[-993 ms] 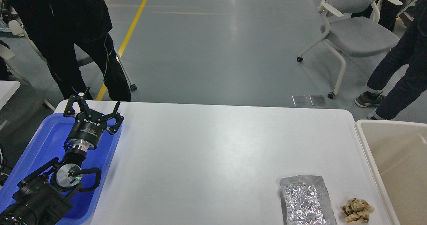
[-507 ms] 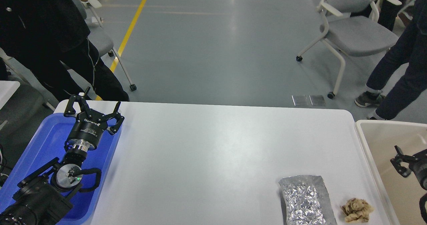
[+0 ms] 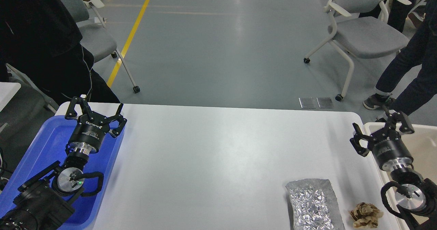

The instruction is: Tidy desktop

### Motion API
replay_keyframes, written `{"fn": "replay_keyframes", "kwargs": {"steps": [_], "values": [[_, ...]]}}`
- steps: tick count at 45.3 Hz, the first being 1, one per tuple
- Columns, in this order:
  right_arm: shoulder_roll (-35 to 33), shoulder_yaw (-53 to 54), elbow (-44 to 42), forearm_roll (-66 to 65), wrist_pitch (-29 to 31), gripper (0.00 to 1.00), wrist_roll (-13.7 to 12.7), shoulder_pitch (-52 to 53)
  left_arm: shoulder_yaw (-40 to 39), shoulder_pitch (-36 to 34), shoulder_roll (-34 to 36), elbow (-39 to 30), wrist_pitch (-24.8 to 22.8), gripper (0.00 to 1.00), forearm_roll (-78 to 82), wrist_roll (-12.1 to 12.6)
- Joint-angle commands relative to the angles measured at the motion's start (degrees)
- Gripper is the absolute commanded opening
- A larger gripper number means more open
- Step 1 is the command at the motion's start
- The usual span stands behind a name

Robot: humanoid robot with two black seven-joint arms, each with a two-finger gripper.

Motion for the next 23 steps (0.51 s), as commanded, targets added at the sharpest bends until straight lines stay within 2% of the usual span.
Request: {"fn": "replay_keyframes", "kwargs": {"steps": [1, 11, 19, 23], "values": [[5.6, 0.73, 0.9, -5.35, -5.04, 1.0, 0.95, 4.86, 0.0, 0.0, 0.0, 0.0, 0.0, 1.0, -0.01, 0.0], [8.06, 1.17, 0.81, -5.35, -7.77, 1.0, 0.95, 4.95, 0.09, 0.0, 0.0, 0.0, 0.0, 1.0, -0.01, 0.0], [8.32, 1.26, 0.9, -5.26, -7.59, 1.0, 0.95, 4.25, 0.0, 0.0, 0.0, 0.0, 0.0, 1.0, -0.01, 0.0], [8.32, 1.26, 1.08, -5.17, -7.59, 1.0, 2.18, 3.81, 0.0, 0.0, 0.0, 0.0, 0.0, 1.0, -0.01, 0.0]]}}
